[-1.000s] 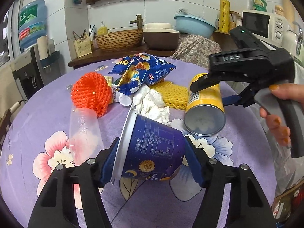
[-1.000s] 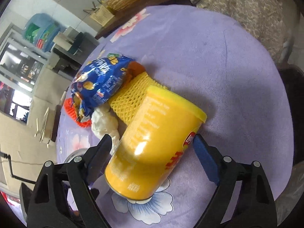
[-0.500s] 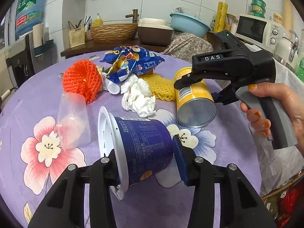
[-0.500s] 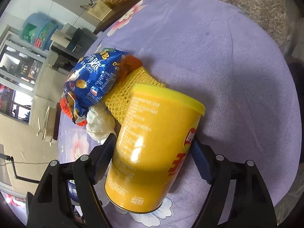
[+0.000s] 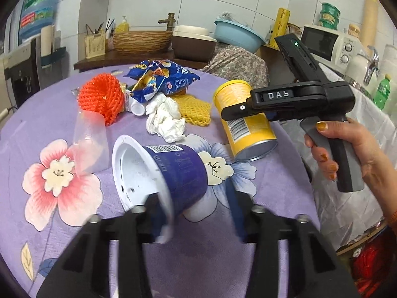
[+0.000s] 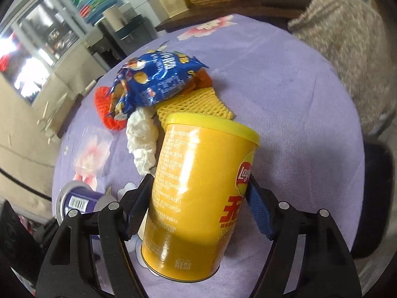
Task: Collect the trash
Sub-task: 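Grasp the yellow chip can with the right tool while the left tool grasps the blue yogurt cup, then carry the chip can and yogurt cup in both tools over the bin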
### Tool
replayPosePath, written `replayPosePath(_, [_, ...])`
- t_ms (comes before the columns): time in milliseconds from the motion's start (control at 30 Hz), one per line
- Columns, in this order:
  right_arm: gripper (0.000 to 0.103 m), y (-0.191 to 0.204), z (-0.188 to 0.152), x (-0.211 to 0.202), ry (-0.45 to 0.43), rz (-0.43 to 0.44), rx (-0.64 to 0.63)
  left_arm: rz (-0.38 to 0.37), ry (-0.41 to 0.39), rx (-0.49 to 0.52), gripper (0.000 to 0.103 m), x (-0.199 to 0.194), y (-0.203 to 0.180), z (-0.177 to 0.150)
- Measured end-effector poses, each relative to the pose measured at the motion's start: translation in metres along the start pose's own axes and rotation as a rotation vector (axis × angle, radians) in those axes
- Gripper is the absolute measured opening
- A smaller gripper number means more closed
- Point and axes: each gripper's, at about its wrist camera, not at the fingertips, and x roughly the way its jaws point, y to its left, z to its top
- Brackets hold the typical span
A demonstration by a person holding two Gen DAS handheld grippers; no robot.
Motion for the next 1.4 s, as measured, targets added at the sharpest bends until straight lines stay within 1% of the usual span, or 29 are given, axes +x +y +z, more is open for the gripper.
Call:
replayPosePath(33, [0.072, 0.002, -0.002, -0.002, -0.005, -0.002, -0.014, 0.013, 0.000, 0.009, 0.022, 0.000, -0.001, 0.000])
replayPosePath(100, [0.072, 0.003, -0.005, -0.006, -0.021, -0.011, -0.035, 0.001, 0.003, -0.004, 0.015, 0.000, 0.000, -0.001])
replayPosePath(200, [0.072, 0.002, -0.011, -0.010, -0.040, -0.010, -0.042, -0.019, 0.006, -0.018, 0.010, -0.002, 0.000, -0.001])
replayPosePath(267, [0.072, 0.001, -0.015, -0.013, -0.047, -0.001, -0.040, -0.014, 0.005, -0.010, 0.009, -0.003, -0.001, -0.003])
replayPosePath(333, [0.072, 0.002, -0.020, -0.016, -0.060, 0.005, -0.046, -0.019, 0.004, -0.023, 0.008, -0.001, -0.002, -0.004])
replayPosePath(500, [0.072, 0.002, -0.036, -0.029, -0.132, 0.018, -0.068, -0.021, -0.023, -0.031, 0.008, -0.001, -0.008, -0.004])
replayPosePath(633, [0.072, -0.006, -0.046, -0.039, -0.175, 0.044, -0.052, -0.020, -0.050, 0.002, 0.008, -0.003, -0.021, 0.001])
replayPosePath(867, [0.071, -0.016, -0.065, -0.061, -0.266, 0.066, -0.044, -0.059, -0.067, 0.028, 0.008, 0.003, -0.045, 0.014])
replayPosePath(1067, [0.070, -0.027, -0.077, -0.075, -0.326, 0.047, -0.048, -0.077, -0.071, 0.065, 0.008, 0.014, -0.064, 0.027])
replayPosePath(1200, [0.070, -0.037, -0.083, -0.084, -0.355, 0.028, -0.043, -0.105, -0.067, 0.054, 0.008, 0.022, -0.070, 0.038])
replayPosePath(1267, [0.070, -0.047, -0.085, -0.093, -0.378, 0.013, -0.031, -0.120, -0.068, 0.055, 0.008, 0.026, -0.075, 0.044])
replayPosePath(1400, [0.070, -0.071, -0.090, -0.109, -0.414, -0.026, 0.001, -0.153, -0.072, 0.093, 0.008, 0.034, -0.094, 0.057])
